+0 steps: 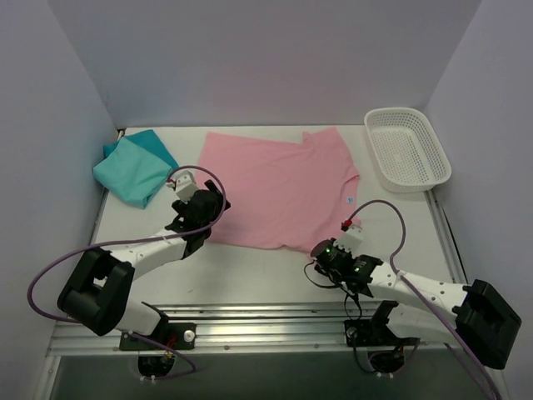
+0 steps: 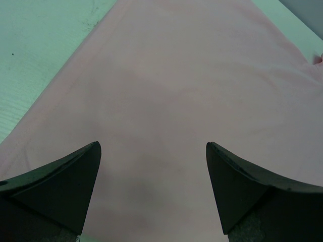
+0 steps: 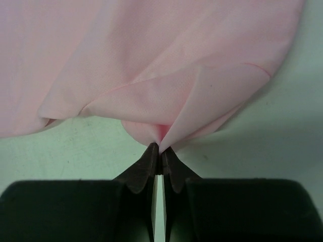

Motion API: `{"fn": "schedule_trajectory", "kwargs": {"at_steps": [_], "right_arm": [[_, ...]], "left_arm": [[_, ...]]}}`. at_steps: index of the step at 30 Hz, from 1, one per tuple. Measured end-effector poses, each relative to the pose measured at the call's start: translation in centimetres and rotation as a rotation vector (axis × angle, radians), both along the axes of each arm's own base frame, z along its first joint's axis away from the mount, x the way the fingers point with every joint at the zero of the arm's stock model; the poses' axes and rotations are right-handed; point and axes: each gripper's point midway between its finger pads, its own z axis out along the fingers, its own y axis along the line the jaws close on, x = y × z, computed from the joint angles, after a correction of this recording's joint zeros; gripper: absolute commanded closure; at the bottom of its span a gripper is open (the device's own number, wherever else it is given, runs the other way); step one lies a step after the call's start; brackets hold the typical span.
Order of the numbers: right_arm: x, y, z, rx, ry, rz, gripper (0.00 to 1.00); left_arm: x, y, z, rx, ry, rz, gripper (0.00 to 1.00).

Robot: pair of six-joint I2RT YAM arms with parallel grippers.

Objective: Fold and stack the t-shirts
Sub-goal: Flatten out the tshirt

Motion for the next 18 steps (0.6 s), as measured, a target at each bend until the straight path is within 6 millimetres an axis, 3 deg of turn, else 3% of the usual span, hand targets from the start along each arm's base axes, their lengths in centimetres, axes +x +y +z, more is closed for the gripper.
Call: {"fn": "schedule_trajectory", "kwargs": {"at_steps": [9,15,18], "right_arm": [[-1.8,-1.9,1.6,-0.005,0.013,-0.003,1.00],[-2.8,-2.5,4.4,0.057,-0.021,-0.007,1.00],[-3.3,-2.8,5.0,0.078,-0.027,-0.017,1.00]], "left_arm": [[0.0,-0.1,-0.1,-0.002,0.002,-0.003,0.06],[0.0,-0.2,-0.1,-0.004,0.002,-0.005,0.06],[-0.1,-0.4,-0.1,-0.004,0.002,-0.010,0.06]]}}
